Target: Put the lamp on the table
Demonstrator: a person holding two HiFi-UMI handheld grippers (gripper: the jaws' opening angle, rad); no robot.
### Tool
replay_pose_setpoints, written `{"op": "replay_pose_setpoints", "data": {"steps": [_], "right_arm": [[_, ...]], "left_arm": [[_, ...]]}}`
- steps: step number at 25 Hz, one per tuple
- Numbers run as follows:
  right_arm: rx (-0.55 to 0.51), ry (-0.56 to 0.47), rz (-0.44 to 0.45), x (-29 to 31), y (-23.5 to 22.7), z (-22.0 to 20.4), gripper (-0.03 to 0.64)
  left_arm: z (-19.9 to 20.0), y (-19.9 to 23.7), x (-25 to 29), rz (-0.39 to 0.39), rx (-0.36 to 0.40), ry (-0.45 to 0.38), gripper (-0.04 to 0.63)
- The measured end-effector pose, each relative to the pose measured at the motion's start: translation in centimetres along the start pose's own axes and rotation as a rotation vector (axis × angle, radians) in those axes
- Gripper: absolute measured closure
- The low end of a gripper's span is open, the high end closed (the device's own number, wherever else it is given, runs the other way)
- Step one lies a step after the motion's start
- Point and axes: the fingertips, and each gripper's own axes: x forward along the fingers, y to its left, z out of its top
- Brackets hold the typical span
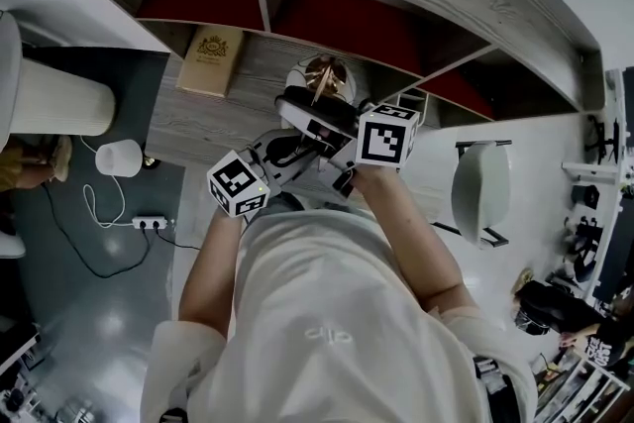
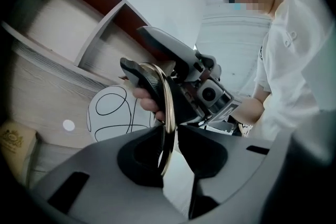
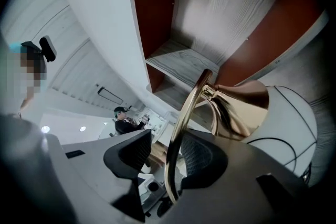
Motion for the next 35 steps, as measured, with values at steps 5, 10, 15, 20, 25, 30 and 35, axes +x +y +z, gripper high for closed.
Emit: {"op": "replay_pose_setpoints", "data": {"steps": [5,10,15,20,25,30,35], "right_arm": [[0.002,0.005,-0.005,-1.4,0.0,-0.7,0.423],[-0.017,0.024,-0.021,-3.2,0.1,-1.6,0.413],[-0.034,0.038,-0.028,-4.9,0.4,-2.9,0.413],[-0.079,0.045,-0.03,-6.5,1.0,-4.1,0.422],[-0.138,0.06,-0.046,-8.0,1.3,-5.1,0.45],[-0.199,0.078,-0.057,-8.9,1.6,-6.0,0.533],[-0.357,0.139,-0.104,-9.5,1.8,-7.3,0.571]], "left_arm": [[-0.2,-0.1,-0.2,0.065,-0.023,-0.002,0.463],[-0.3,-0.1,-0.7,0.148,-0.037,-0.006,0.434],[-0.3,-0.2,-1.0,0.227,-0.05,-0.013,0.405],[-0.4,-0.2,-1.7,0.302,-0.068,-0.024,0.388],[-0.3,-0.9,-3.1,0.364,-0.067,-0.032,0.387],[-0.2,-1.4,-5.5,0.473,-0.075,-0.041,0.393],[0.3,-2.0,-8.2,0.572,-0.068,-0.074,0.487]]}}
